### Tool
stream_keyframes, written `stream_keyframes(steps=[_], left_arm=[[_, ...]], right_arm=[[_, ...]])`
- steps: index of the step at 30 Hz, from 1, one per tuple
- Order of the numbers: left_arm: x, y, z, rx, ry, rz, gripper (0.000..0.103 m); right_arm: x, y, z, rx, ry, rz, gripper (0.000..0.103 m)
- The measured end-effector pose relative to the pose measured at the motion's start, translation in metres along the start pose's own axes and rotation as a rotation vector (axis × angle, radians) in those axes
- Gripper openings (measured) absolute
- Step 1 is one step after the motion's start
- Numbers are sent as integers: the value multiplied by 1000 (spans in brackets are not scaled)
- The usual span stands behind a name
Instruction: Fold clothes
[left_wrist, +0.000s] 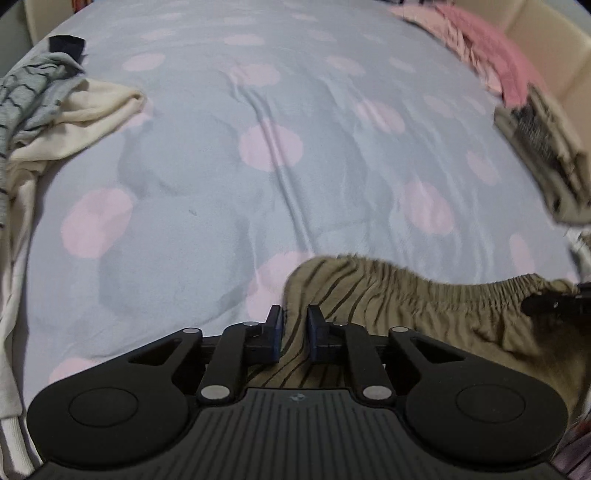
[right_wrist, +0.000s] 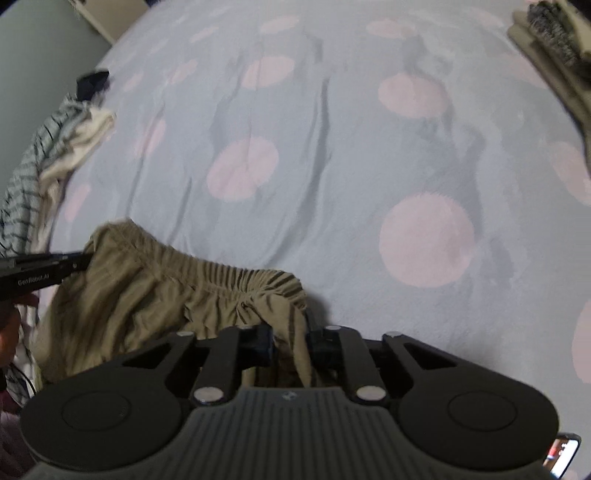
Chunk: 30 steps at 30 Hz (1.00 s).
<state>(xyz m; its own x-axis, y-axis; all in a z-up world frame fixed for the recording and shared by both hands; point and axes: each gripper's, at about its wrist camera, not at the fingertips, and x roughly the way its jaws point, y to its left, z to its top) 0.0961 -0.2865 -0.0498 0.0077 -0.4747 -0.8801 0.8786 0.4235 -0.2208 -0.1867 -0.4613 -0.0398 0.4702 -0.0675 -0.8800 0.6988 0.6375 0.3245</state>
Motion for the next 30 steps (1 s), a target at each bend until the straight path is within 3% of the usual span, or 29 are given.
stream_keyframes(steps=[11, 17, 21, 26, 30], left_arm=[[-97, -27, 40, 57, -152, -2, 12], [-148, -44, 65, 100, -238, 14, 4], [-171, -59, 84, 135, -293, 18, 5], [-164, -76, 74, 212, -272, -14, 5], [-133, -84, 57, 277, -190, -27, 9]], right_arm=[[-108, 27, 4, -45, -238, 62, 10], [-158, 52, 31, -145, -307, 11, 10], [-188, 67, 57, -181, -344, -11, 10], [-214, 85, 49, -301, -342, -5, 10], [-206, 83, 5, -408, -287, 9, 10]])
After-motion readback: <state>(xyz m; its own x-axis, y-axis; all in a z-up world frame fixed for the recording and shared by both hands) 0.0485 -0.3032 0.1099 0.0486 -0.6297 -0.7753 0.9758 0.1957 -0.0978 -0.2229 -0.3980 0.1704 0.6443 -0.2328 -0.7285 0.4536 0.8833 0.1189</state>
